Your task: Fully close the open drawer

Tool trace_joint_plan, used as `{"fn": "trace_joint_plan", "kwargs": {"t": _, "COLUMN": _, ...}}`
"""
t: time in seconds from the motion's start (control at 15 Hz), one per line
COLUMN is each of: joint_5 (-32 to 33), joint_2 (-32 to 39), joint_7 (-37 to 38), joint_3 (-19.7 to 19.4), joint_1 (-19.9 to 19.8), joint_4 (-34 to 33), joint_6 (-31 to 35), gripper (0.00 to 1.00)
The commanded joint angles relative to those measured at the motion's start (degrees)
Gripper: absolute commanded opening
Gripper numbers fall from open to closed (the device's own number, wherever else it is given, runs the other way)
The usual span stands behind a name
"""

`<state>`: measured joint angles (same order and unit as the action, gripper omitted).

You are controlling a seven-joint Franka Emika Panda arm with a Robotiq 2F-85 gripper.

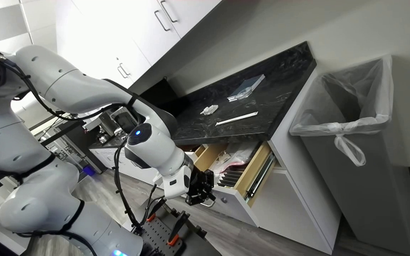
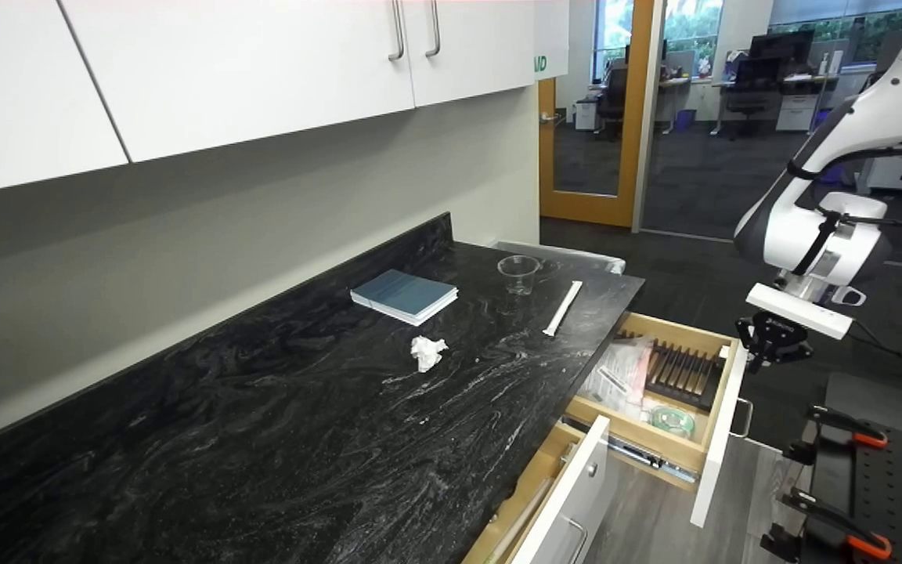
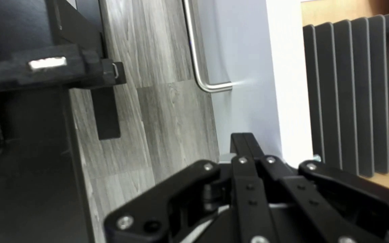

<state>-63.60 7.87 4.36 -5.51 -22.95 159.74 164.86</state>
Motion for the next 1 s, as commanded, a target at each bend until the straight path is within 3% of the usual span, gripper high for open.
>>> {"fn": "trace_joint_plan", "kwargs": {"t": 0.0, "joint_5": -16.30, "joint_2": -2.84, "joint_7": -16.13, "joint_3": 5.00, "joint_1": -0.99, "joint_4": -0.56, "joint_6": 1.97, "gripper": 0.00}}
{"fn": "trace_joint_plan", "kwargs": {"t": 0.27, "joint_5": -33.69, "joint_2": -0.90, "joint_7": -36.46, "joint_3": 6.03, "joint_1": 0.14, "joint_4": -4.47, "joint_6": 2.01, "gripper": 0.00}}
{"fn": "trace_joint_plan", "kwargs": {"t": 0.6, "joint_5": -51.91, "joint_2": 4.48, "joint_7": -60.86, "joint_3": 4.40, "joint_1": 0.85, "joint_4": -10.64, "joint_6": 0.43, "gripper": 0.00}}
{"fn": "trace_joint_plan", "kwargs": {"t": 0.93, "joint_5": -60.45, "joint_2": 13.69, "joint_7": -73.70, "joint_3": 3.33, "joint_1": 1.56, "joint_4": -19.39, "joint_6": -2.11, "gripper": 0.00}}
